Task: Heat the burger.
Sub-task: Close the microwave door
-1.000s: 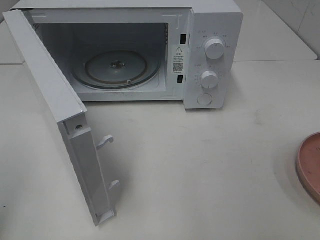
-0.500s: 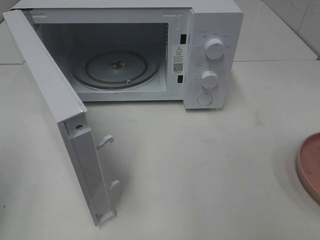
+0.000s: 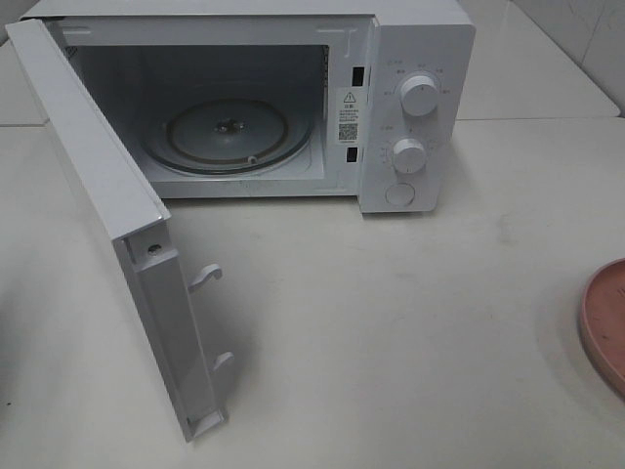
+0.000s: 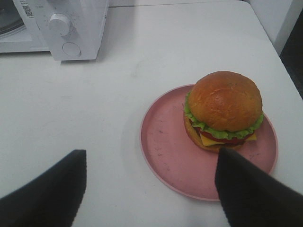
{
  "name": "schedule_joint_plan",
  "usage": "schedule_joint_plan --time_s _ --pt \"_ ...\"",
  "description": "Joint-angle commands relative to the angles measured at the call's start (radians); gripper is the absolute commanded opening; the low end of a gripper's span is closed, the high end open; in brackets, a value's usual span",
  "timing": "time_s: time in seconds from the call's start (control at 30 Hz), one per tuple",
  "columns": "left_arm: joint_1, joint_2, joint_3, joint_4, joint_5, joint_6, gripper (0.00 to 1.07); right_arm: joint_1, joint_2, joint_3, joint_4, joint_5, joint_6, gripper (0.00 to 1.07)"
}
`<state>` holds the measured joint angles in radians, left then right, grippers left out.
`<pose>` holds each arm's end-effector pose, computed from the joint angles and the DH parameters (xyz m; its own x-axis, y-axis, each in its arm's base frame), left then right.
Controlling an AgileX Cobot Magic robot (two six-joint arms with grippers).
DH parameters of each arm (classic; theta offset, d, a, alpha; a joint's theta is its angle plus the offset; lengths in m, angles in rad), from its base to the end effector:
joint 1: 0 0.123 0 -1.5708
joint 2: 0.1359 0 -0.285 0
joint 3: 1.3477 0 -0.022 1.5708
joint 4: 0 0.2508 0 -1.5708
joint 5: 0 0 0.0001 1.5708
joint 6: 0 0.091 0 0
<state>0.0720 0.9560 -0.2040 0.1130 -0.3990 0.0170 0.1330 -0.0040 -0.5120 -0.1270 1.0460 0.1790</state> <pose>0.1671 0.0081 0.2144 -0.2659 0.1019 -0.9586 0.0024 0.9945 0.1051 -0.0053 -0.0108 0.2823 -0.4226 0.0586 -0.9044 0.0152 0.9982 0.0576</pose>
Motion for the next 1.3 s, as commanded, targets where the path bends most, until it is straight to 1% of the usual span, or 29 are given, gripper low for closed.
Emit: schedule_joint_plan --time_s 0.03,0.07,0.17,0.23,0.27,0.3,0.33,0.37,0.43,0.47,0.53,0.57,0.63,0.7,0.73,0.8,0.83,0.97,1.03,1.07,1.1,1.17,1.23,1.27,1.3 --pt "0.000 0.084 0.000 0.007 -0.082 -0.009 0.00 -0.004 -0.027 0.002 -0.002 -0.004 -0.016 0.74" --pt "-0.013 0.123 0.000 0.007 -0.120 -0.024 0.00 -0.004 -0.027 0.002 -0.002 -0.004 -0.016 0.74" --pt "-0.024 0.139 0.000 0.007 -0.141 -0.029 0.00 -0.004 -0.027 0.002 -0.002 -0.004 -0.016 0.74" --pt "-0.104 0.216 0.000 0.022 -0.194 -0.029 0.00 -0.004 -0.027 0.002 -0.002 -0.004 -0.016 0.74" --pt "-0.104 0.216 0.000 0.022 -0.194 -0.029 0.00 -0.004 -0.027 0.002 -0.002 -0.004 -0.016 0.74" --pt "-0.125 0.232 0.000 0.026 -0.204 -0.026 0.00 -0.004 -0.027 0.002 -0.002 -0.004 -0.016 0.74" --pt "-0.163 0.268 -0.001 0.037 -0.236 -0.024 0.00 -0.004 -0.027 0.002 -0.002 -0.004 -0.016 0.74" --pt "-0.163 0.268 -0.001 0.037 -0.236 -0.024 0.00 -0.004 -0.027 0.002 -0.002 -0.004 -0.016 0.74" --pt "-0.214 0.323 -0.008 0.046 -0.276 -0.024 0.00 -0.004 -0.027 0.002 -0.002 -0.004 -0.016 0.74" --pt "-0.214 0.323 -0.008 0.046 -0.276 -0.024 0.00 -0.004 -0.027 0.002 -0.002 -0.004 -0.016 0.74" --pt "-0.252 0.374 -0.028 0.059 -0.297 -0.026 0.00 -0.004 -0.027 0.002 -0.002 -0.004 -0.016 0.74" --pt "-0.252 0.374 -0.028 0.059 -0.297 -0.026 0.00 -0.004 -0.027 0.002 -0.002 -0.004 -0.016 0.74" --pt "-0.284 0.421 -0.054 0.065 -0.308 -0.026 0.00 -0.004 -0.027 0.002 -0.002 -0.004 -0.016 0.74" --pt "-0.293 0.433 -0.062 0.066 -0.309 -0.026 0.00 -0.004 -0.027 0.002 -0.002 -0.004 -0.016 0.74" --pt "-0.316 0.462 -0.082 0.072 -0.312 -0.026 0.00 -0.004 -0.027 0.002 -0.002 -0.004 -0.016 0.74" --pt "-0.325 0.476 -0.092 0.075 -0.314 -0.026 0.00 -0.004 -0.027 0.002 -0.002 -0.004 -0.016 0.74" --pt "-0.348 0.503 -0.112 0.086 -0.321 -0.026 0.00 -0.004 -0.027 0.002 -0.002 -0.004 -0.016 0.74" --pt "-0.375 0.536 -0.135 0.097 -0.338 -0.028 0.00 -0.004 -0.027 0.002 -0.002 -0.004 -0.016 0.74" --pt "-0.402 0.574 -0.169 0.097 -0.338 -0.031 0.00 -0.004 -0.027 0.002 -0.002 -0.004 -0.016 0.74" --pt "-0.402 0.574 -0.169 0.097 -0.338 -0.031 0.00 -0.004 -0.027 0.002 -0.002 -0.004 -0.016 0.74" --pt "-0.423 0.598 -0.193 0.097 -0.338 -0.031 0.00 -0.004 -0.027 0.002 -0.002 -0.004 -0.016 0.74" --pt "-0.435 0.607 -0.204 0.097 -0.338 -0.031 0.00 -0.004 -0.027 0.002 -0.002 -0.004 -0.016 0.74" --pt "-0.471 0.637 -0.243 0.095 -0.338 -0.031 0.00 -0.004 -0.027 0.002 -0.002 -0.004 -0.016 0.74" --pt "-0.471 0.637 -0.243 0.095 -0.338 -0.031 0.00 -0.004 -0.027 0.002 -0.002 -0.004 -0.016 0.74" --pt "-0.492 0.657 -0.270 0.086 -0.338 -0.031 0.00 -0.004 -0.027 0.002 -0.002 -0.004 -0.016 0.74"
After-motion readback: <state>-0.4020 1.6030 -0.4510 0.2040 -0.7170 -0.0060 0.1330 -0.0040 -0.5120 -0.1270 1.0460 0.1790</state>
